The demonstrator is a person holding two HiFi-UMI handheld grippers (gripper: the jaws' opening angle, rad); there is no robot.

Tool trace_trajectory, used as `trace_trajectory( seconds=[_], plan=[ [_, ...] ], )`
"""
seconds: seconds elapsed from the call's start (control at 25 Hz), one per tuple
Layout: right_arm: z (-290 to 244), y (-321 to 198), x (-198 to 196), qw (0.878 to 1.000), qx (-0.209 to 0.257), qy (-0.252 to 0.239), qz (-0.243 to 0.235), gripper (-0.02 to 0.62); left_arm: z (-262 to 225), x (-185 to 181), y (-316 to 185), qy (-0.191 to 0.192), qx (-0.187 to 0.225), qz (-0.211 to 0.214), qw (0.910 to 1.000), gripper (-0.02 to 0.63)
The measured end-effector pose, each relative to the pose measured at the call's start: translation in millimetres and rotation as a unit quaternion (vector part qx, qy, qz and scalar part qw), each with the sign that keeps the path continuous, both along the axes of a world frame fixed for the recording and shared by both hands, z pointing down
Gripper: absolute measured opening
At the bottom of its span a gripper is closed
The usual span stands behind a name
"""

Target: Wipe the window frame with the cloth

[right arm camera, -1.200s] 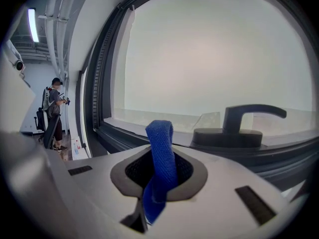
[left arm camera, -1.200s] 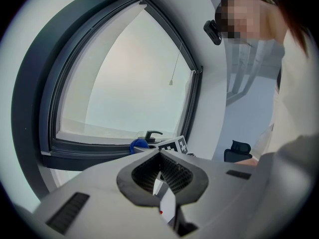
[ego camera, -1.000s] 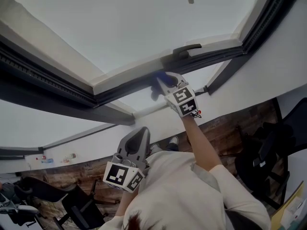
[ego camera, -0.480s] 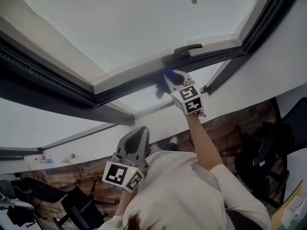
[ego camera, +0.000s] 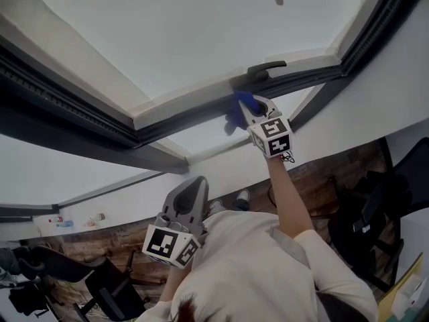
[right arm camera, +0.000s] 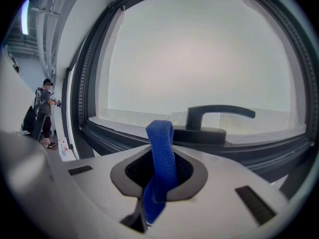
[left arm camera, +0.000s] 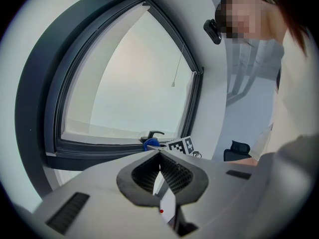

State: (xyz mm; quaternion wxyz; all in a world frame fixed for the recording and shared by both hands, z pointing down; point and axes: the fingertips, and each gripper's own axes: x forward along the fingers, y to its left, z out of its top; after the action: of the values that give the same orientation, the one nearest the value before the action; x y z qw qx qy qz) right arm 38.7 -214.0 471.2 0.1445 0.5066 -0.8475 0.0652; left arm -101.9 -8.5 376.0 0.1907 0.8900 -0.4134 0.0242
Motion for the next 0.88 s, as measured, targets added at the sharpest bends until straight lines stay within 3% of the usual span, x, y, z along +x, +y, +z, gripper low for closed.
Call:
trace_trajectory(
  seconds=[0.88],
  plan=[
    [-1, -8, 52, 0.998, 0.002, 0.007, 0.068, 0.049, 3, -11, -3, 0.007, -0.003, 0.006, 1.0000, 0.009]
  ],
)
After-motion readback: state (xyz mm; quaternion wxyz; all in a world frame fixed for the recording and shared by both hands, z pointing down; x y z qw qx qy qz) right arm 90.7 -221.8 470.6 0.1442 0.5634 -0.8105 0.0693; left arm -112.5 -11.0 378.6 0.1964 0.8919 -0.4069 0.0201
